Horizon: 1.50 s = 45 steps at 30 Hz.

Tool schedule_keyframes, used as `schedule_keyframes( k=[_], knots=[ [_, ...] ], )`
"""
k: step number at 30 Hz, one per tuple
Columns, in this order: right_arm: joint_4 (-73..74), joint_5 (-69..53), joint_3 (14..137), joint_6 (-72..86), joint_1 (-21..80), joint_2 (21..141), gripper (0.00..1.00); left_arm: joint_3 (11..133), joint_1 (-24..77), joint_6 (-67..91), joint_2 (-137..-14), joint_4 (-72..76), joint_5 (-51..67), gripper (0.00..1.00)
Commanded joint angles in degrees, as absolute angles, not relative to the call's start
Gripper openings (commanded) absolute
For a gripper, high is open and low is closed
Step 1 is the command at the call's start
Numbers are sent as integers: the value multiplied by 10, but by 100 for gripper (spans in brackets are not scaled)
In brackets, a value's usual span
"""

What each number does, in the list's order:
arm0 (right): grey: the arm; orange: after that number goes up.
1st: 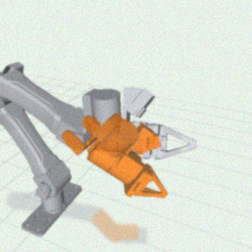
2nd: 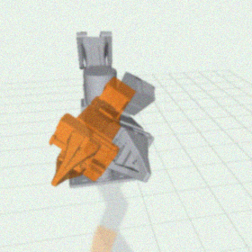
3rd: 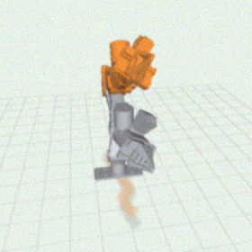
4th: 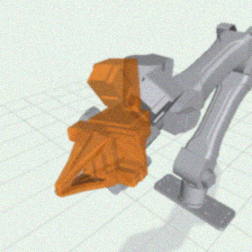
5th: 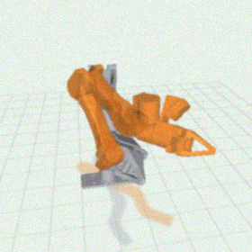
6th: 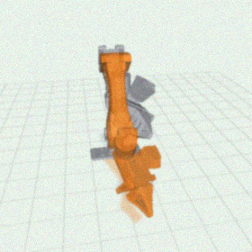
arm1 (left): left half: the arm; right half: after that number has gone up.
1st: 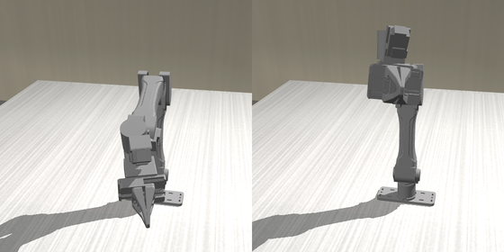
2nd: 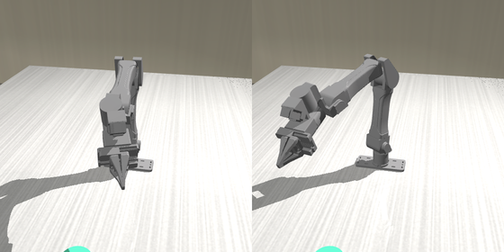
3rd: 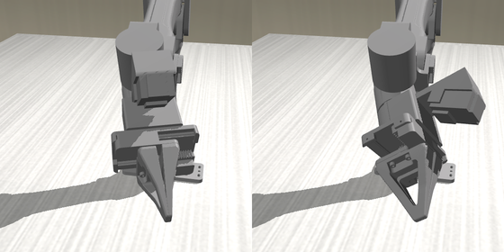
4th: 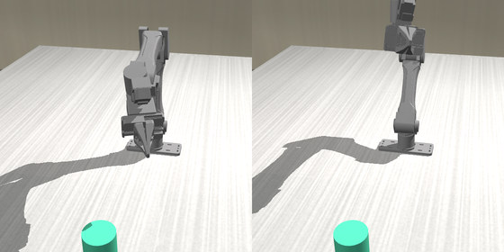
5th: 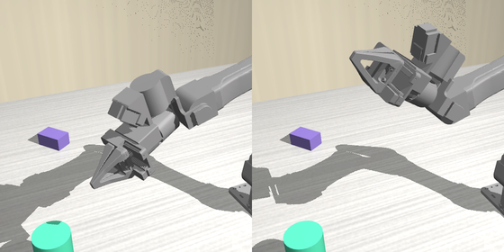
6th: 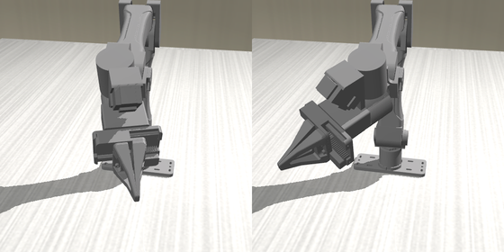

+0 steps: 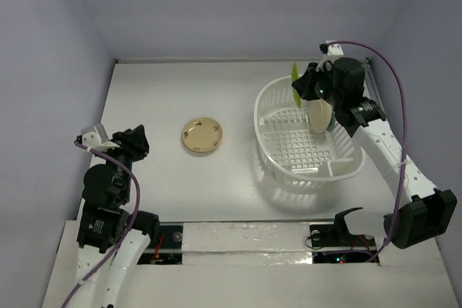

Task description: Unload the plates from the dish rack

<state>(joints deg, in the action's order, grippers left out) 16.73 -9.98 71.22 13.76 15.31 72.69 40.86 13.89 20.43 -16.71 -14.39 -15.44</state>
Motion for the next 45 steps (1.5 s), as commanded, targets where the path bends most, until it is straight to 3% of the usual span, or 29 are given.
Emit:
schedule_keyframes(
  k=[1,6,12,16,19,22,32,34,35,39,42,45],
  knots=[
    [149,-131,765,140,218,719,0,411,142,200,-167,-118,-152,37],
    [157,-108,827,134,325,771,0,412,142,200,-164,-119,-158,37],
    [222,-12,946,68,455,928,0,412,142,201,-160,-120,-165,37],
    [267,56,1041,21,515,1041,0,413,142,201,-159,-121,-171,28],
    [279,86,1097,-17,539,1117,0,418,142,205,-157,-129,-195,16],
    [277,112,1121,-39,555,1171,0,422,142,213,-150,-142,-233,12],
    [272,164,1142,-85,595,1274,1,423,142,214,-149,-141,-231,21],
    [258,156,1130,-78,601,1276,10,423,142,214,-149,-142,-229,23],
    [258,154,1127,-74,601,1275,21,423,142,215,-149,-143,-229,24],
    [243,158,1106,-47,606,1258,42,423,142,214,-149,-142,-225,35],
    [243,170,1098,-40,606,1233,50,423,142,214,-149,-143,-224,38],
    [245,200,1080,-30,606,1200,51,422,142,215,-148,-143,-222,39]
  ],
)
